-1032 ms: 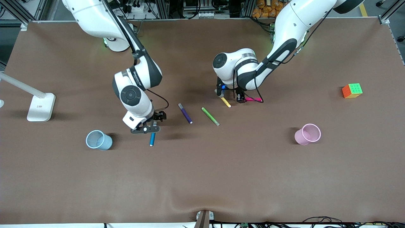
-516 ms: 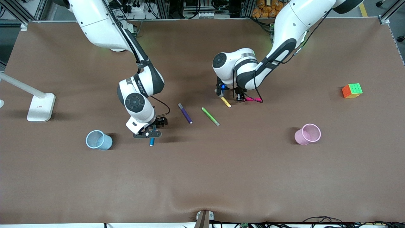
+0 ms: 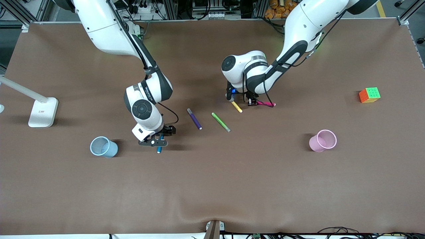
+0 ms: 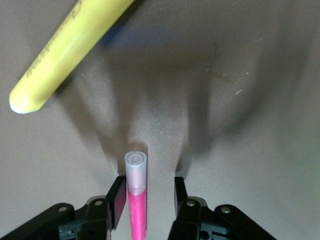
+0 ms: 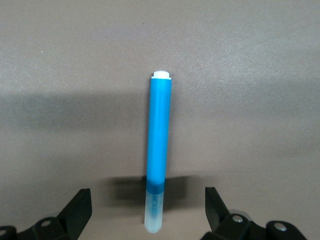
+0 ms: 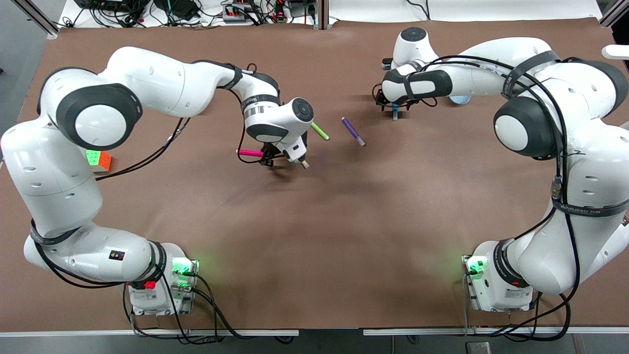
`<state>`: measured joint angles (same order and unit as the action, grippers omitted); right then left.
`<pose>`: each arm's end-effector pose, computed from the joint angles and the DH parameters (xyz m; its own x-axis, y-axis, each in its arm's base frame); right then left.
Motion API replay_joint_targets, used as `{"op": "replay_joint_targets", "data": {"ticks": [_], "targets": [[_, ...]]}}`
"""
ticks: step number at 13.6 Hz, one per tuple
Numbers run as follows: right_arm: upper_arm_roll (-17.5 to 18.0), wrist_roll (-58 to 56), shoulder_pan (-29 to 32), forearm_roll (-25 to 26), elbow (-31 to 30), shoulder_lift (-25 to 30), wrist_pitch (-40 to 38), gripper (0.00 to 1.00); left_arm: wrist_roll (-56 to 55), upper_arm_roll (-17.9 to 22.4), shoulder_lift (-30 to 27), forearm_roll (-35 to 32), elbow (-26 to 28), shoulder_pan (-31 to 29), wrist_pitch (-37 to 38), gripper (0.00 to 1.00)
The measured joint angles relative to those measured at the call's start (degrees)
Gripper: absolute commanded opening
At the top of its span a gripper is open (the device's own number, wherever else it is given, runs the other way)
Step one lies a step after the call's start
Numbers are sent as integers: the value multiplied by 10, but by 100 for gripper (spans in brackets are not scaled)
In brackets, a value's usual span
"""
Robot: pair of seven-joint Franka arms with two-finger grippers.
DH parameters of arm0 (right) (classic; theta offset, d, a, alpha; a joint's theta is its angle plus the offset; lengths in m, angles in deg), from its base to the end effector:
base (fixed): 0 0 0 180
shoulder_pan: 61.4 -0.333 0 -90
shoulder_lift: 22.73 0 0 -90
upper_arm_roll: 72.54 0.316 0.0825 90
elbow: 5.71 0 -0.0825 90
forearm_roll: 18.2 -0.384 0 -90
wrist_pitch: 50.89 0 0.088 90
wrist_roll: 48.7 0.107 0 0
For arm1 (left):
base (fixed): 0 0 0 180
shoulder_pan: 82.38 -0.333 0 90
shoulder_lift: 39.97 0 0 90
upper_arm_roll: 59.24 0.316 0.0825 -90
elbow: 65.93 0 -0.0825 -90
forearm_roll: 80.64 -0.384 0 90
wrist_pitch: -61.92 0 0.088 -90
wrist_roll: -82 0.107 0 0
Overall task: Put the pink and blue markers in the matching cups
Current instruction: 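Close the left gripper on the pink marker while the right gripper grasps the blue marker, then carry the pink marker to the pink cup while the right gripper carries blue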
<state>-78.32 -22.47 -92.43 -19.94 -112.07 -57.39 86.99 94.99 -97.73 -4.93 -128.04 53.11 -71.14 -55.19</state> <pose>0.5735 0.2741 0.1895 0.9993 -0.0247 -0.0291 -0.0230 -0.9981 0.0568 0.3666 -0.3903 0.1587 -0.0652 -0.8921 -0.4471 -0.9961 0.0851 -0.0246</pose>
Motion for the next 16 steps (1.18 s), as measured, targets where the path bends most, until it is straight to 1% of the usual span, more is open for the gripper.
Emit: {"op": "replay_joint_targets", "data": {"ticks": [1,2,6,8,10,12,15,16], "targets": [[0,0,0,0,0,-1,3,100,-1,4,0,0,-2,4,0,8],[-1,0,0,0,0,-2,9,100,-1,6,0,0,-4,5,0,0],[-2,0,0,0,-4,-9,56,100,-7,8,0,0,-11,5,8,0],[-3,0,2,0,-23,-9,96,100,-23,8,-2,0,-29,5,45,0],[-4,0,3,0,-38,-9,111,100,-24,3,-19,12,-53,1,84,0],[-4,1,3,0,-43,-7,111,100,-22,-4,-57,40,-67,-5,117,0],[-3,1,3,0,-50,0,111,100,6,-6,-132,55,-70,-18,129,0],[-3,1,3,0,-52,2,111,100,13,-6,-154,69,-74,-32,131,0]]}}
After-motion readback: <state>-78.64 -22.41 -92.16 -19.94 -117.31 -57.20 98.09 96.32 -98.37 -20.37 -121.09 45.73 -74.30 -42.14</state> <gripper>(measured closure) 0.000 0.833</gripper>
